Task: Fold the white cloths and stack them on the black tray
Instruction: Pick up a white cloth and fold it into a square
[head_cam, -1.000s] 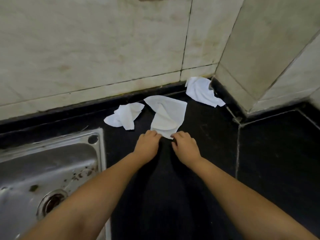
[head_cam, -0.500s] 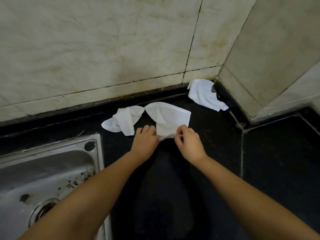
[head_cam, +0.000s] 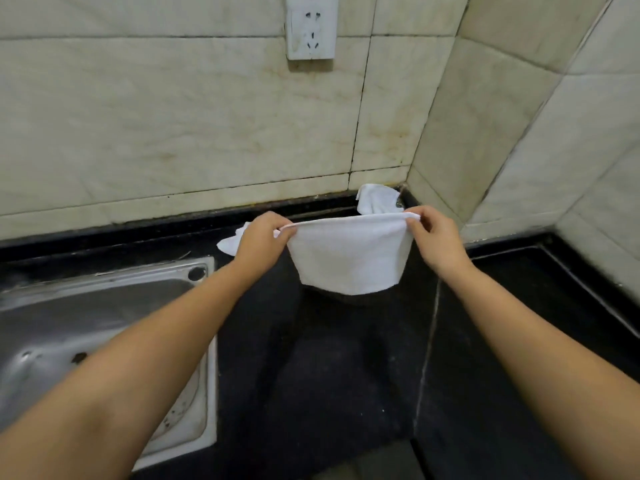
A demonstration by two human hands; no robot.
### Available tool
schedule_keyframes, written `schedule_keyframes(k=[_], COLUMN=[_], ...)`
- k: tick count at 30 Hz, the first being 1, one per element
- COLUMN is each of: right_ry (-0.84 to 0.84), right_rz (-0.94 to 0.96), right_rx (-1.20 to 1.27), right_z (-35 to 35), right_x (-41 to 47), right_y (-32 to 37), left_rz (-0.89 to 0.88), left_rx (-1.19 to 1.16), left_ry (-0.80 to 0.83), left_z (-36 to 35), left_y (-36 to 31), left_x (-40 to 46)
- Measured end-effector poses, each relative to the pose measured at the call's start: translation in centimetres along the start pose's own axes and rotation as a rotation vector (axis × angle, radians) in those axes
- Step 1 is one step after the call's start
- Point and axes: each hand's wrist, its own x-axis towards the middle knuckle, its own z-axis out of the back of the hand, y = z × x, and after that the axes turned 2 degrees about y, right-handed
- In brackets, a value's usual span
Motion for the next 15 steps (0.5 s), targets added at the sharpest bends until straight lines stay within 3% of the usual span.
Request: schedule_keyframes(k=[6, 15], right_ry=[0.136, 0.503], right_rz=[0.011, -0.25], right_rx=[-0.001, -0.09], right_z=[1.4, 1.1], right_x=[-6.6, -19.7], right_y=[-2.9, -10.5], left_rz=[0.121, 0.396], left_rx=[-0.082, -0.262], left_ry=[0.203, 0.513], left_z=[0.4, -4.8], left_y=[-2.0, 0.8], left_x=[-8.3, -23.7])
